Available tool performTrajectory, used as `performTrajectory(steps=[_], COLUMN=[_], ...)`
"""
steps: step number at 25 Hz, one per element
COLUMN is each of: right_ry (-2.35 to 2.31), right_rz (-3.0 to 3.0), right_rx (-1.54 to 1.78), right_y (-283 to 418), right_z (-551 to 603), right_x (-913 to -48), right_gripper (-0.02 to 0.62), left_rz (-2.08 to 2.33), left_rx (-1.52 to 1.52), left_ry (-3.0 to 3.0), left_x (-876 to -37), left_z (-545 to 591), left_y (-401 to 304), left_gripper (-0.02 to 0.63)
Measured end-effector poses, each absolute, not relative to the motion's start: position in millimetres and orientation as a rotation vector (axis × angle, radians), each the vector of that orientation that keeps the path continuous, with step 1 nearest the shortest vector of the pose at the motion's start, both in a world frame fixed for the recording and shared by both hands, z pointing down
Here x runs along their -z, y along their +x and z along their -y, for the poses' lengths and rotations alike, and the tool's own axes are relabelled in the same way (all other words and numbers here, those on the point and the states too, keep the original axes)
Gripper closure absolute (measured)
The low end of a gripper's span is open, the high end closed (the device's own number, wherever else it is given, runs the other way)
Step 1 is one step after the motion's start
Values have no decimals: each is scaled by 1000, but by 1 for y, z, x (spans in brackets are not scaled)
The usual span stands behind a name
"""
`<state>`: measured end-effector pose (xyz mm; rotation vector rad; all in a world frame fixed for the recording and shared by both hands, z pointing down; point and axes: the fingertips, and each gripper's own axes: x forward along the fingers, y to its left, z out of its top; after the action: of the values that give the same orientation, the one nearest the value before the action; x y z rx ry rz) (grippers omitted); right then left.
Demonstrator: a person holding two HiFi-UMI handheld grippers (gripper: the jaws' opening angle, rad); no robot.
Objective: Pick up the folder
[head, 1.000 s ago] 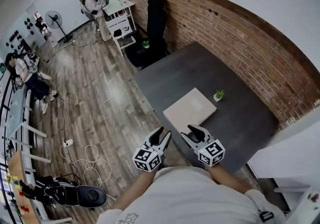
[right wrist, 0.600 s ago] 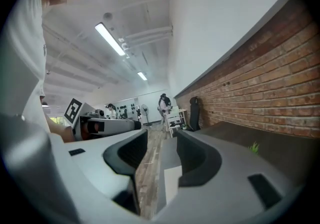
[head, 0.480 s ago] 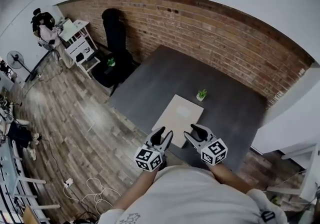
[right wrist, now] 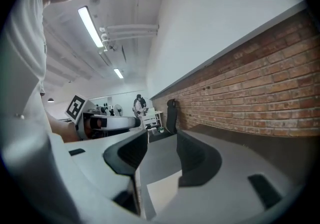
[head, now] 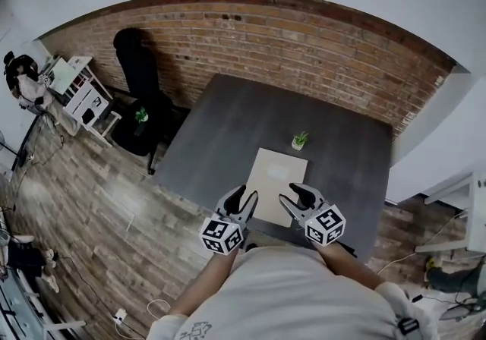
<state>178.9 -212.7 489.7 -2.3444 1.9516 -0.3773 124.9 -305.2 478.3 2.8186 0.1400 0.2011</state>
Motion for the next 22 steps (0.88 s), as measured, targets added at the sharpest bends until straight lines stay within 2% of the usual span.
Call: performTrajectory(steps=[9, 22], right_ry=[-2475, -2526], right_rz=[-1769, -1549], right_rx=[410, 667], right_y=[163, 165], right_z=[235, 211], right_x=[-499, -557], right_gripper=[407, 396], left_rz=[-337, -438], left_rx=[-235, -391], left_ry=[2789, 2737], left_x=[-487, -528], left_z=[338, 343], left_y=[122, 132], left_gripper=[447, 449])
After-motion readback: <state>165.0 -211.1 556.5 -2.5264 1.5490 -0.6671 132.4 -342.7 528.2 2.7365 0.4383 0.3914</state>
